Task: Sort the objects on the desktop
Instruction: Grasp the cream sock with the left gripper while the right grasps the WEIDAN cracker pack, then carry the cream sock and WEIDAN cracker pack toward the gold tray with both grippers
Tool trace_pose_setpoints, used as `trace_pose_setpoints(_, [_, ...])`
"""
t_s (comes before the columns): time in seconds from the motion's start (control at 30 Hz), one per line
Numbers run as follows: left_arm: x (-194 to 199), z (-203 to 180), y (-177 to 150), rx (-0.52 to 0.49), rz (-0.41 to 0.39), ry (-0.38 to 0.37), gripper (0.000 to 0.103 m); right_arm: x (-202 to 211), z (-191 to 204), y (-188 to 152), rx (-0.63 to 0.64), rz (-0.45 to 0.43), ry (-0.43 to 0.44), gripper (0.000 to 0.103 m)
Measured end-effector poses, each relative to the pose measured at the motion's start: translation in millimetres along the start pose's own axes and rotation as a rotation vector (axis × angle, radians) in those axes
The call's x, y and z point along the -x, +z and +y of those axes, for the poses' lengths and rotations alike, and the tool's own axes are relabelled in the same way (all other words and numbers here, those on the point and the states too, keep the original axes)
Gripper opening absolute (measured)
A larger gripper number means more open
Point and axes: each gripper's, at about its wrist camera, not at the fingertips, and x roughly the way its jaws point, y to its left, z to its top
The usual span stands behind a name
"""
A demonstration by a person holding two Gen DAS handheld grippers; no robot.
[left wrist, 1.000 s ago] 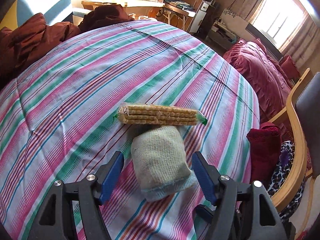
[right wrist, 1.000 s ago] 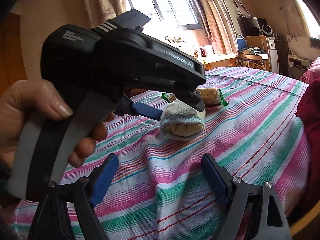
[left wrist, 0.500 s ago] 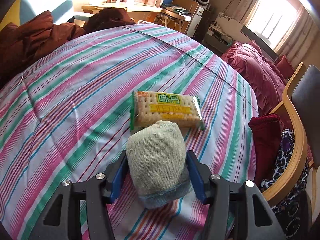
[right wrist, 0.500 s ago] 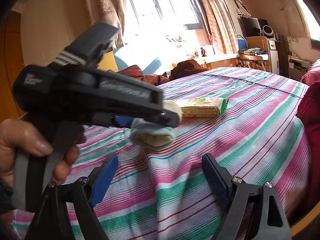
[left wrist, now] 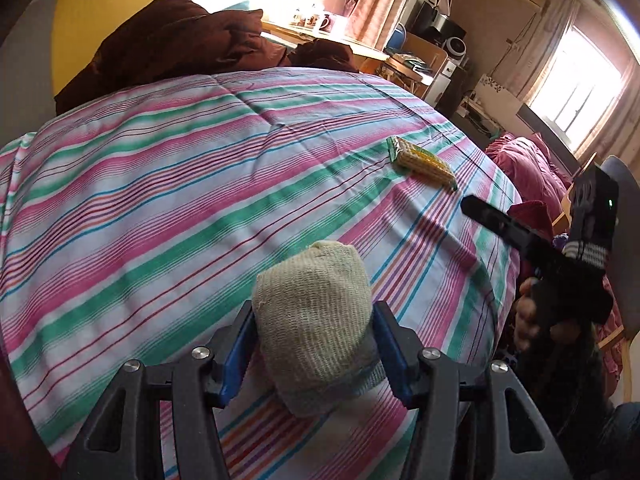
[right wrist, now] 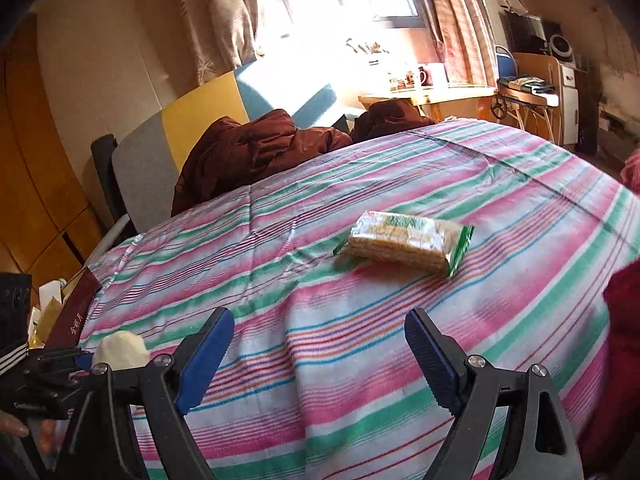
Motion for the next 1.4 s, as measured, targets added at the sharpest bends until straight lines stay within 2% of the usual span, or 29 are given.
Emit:
trace_pose_setpoints(0.17, [9, 11, -13, 0.019, -0.03, -0.014, 0.058, -15, 10, 59, 0.268, 0.188, -0.034, 0.088])
trace_pose_setpoints(0.27, [5, 12, -14, 0.039, -0.048, -0.027, 0.059, -41, 8, 74, 0.428, 0.316, -0.066, 0.088])
trace_pose_setpoints(0.4, [3, 9, -15, 0.02, -0.07, -0.016, 0.06, -79, -12, 79, 0.516, 0.454, -0.056, 0.087])
trace_pose_setpoints(0.5, [3, 11, -16, 0.032, -0.079, -0.031, 0.06, -96, -28, 78, 0.515, 0.501, -0.03, 0.087])
trace_pose_setpoints(0.57, [2, 12, -16, 0.042, -0.083, -0.042, 0.06, -104, -36, 80, 0.514, 0.503, -0.029, 0.087])
trace_pose_setpoints(0.77, [-1, 11, -15, 0.049, -0.09, -0.038, 0.066, -118, -48, 77, 0.487, 0.543, 0.067, 0.087])
trace_pose_setpoints(0.87, [-3, 9, -15, 0.049, -0.092, -0.029, 0.067, -118, -48, 71, 0.498, 0.549, 0.067, 0.084])
trace_pose_setpoints(0.97, [-5, 7, -15, 0.049, -0.094, -0.02, 0.07, -112, -43, 70, 0.514, 0.532, 0.07, 0.064])
trace_pose_setpoints(1.0, [-5, 6, -15, 0.049, -0.094, -0.017, 0.071, -111, -41, 69, 0.518, 0.529, 0.063, 0.062])
trace_pose_setpoints(1.23, [-4, 13, -15, 0.102, -0.108, -0.047, 0.071, -101, -17, 59, 0.513, 0.506, 0.006, 0.059])
trace_pose_setpoints(1.4, [-3, 11, -15, 0.09, -0.11, -0.041, 0.071, -92, 13, 43, 0.506, 0.471, -0.006, 0.058])
